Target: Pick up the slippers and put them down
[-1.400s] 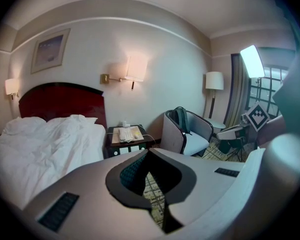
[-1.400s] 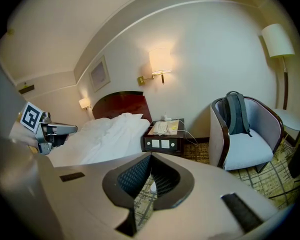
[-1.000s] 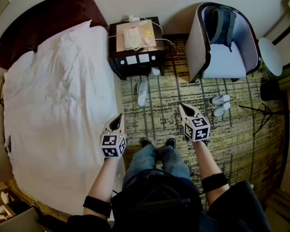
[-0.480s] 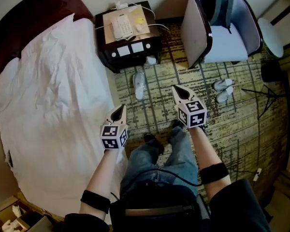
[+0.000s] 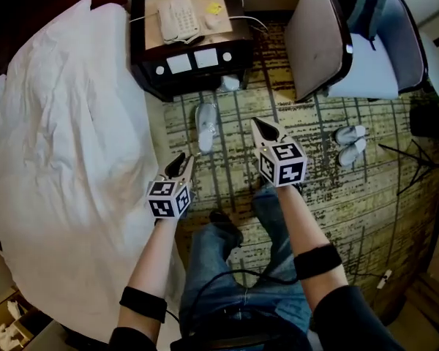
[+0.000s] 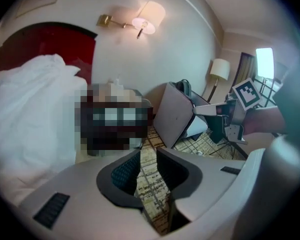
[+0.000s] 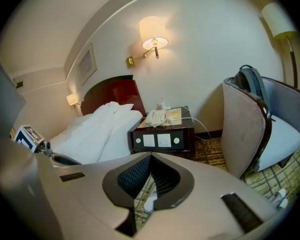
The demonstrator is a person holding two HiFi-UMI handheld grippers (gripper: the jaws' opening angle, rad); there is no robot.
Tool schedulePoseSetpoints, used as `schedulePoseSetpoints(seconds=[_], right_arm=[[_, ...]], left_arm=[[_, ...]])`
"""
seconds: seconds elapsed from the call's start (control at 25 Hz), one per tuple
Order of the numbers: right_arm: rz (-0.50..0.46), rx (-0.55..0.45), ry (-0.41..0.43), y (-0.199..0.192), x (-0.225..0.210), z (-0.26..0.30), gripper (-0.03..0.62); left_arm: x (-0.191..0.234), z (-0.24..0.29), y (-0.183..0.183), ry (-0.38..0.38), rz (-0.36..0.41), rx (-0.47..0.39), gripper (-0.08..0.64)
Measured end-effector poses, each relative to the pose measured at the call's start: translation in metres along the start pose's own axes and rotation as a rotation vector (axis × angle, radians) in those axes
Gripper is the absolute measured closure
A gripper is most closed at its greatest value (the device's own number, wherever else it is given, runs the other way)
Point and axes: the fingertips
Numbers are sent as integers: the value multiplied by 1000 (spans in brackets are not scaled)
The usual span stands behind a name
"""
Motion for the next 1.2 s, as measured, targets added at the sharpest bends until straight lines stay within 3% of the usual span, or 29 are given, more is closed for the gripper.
schedulePoseSetpoints(seconds=[0.32,0.52,0.76,0.96,1.2], right_arm=[[-13,21,14,-77,-53,128,591],[-5,19,12,-129,-100,193,591],[45,-15,25,-189,-138,268,591],[21,-41,49,-224,-156,316,591],[-45,-74,62,-241,-174,343,591]], left_arm=[[56,139,-111,-75,-154,73,365],[80,216,-182,-167,-215,118,242],[102,298,-273,-249,-223,196,188],[122,359,-342,-298,-236,273,104],[140,402,-386,-323,-262,292,96]])
Point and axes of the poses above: the fingertips, and each gripper's own axes: z forward along the fingers, x to its left, y out of its top, and after that the axes turned 10 degrees about z, right-handed
